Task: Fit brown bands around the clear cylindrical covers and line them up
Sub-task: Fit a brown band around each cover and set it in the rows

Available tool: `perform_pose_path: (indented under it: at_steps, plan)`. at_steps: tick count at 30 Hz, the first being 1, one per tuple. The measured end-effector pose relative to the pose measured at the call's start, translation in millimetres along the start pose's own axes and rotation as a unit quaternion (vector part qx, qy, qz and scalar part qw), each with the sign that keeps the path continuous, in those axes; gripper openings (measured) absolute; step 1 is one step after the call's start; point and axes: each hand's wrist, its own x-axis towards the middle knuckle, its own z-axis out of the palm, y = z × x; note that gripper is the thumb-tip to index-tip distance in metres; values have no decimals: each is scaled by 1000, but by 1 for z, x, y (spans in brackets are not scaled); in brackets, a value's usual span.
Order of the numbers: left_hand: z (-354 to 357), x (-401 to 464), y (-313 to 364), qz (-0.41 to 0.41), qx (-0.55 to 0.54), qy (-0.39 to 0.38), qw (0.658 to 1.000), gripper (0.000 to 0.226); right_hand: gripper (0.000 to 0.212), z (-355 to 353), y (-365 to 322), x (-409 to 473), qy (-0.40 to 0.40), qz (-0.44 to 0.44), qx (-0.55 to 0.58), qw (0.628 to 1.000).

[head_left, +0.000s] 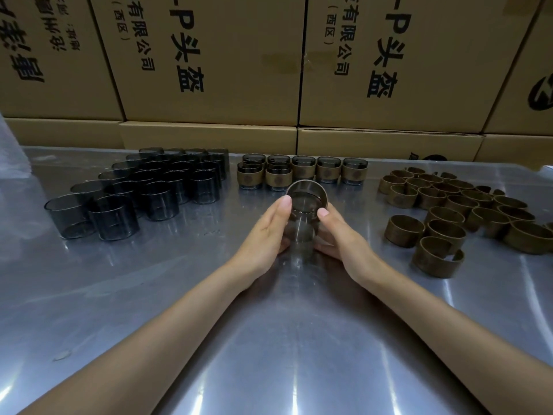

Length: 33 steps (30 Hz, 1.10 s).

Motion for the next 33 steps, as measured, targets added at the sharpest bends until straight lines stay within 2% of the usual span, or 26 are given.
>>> perform_pose_path:
  at_steps: [6,12,16,20,24,27,30,33]
  plan:
    - [3,0,1,19,-62,33,997,37,26,-2,-7,-3,52,-12,64,996]
    - [1,1,6,8,-81,66,994,31,28,1,-10,-4,65,-15,73,995]
    - [1,2,7,16,-97,62,993,29,51,2,-14,-5,92,-11,74,993]
    - [0,2,5,32,-116,62,991,27,60,3,-16,-6,107,-1,76,991]
    - [2,1,5,30,-123,64,990,30,57,2,-15,-6,123,-6,82,989]
    - [4,4,2,8,-134,108,985,33,51,4,-15,-6,146,-13,98,984]
    - [16,2,-2,5,-103,117,988,39,49,12,-16,-8,145,-28,88,985]
    - [28,-1,-9,-5,-92,119,989,26,47,20,-17,-10,144,-20,82,986]
